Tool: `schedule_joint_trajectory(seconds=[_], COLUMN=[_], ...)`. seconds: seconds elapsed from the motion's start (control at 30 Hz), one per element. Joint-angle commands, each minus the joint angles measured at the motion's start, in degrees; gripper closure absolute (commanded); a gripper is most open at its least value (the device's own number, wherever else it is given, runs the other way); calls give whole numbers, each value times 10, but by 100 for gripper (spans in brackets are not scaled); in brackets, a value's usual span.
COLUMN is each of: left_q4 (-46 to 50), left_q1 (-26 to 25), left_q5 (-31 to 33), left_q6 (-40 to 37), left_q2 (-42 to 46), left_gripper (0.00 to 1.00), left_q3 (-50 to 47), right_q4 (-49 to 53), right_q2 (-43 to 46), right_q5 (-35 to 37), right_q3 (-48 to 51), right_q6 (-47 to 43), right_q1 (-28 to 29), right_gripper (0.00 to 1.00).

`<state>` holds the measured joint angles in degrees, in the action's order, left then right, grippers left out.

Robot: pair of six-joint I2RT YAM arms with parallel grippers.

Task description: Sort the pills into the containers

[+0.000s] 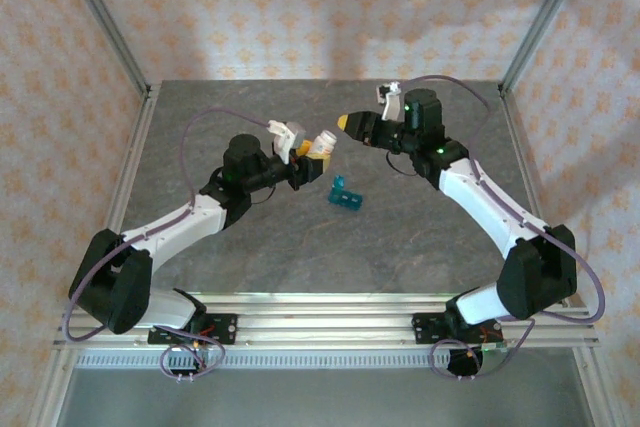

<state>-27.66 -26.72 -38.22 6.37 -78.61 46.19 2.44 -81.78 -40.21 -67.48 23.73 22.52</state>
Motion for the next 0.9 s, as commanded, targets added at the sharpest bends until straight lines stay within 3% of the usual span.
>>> schedule_joint_trajectory(seconds=[0.0,0.5,0.87], left_q4=[-12,-1,8], left_q1=[1,1,1], left_q5=[18,104,116], left_q6=[-10,-22,-21], left_q2=[27,65,64], left_gripper=[100,100,100], left_q3=[-10,-51,-58], right_q4=[27,195,216], right_q2=[21,-28,-119], right_q5=[67,416,488], right_q3=[15,78,69], right_q6=[-12,5,50], right_q1=[-10,-21,-32], right_gripper=[67,67,66])
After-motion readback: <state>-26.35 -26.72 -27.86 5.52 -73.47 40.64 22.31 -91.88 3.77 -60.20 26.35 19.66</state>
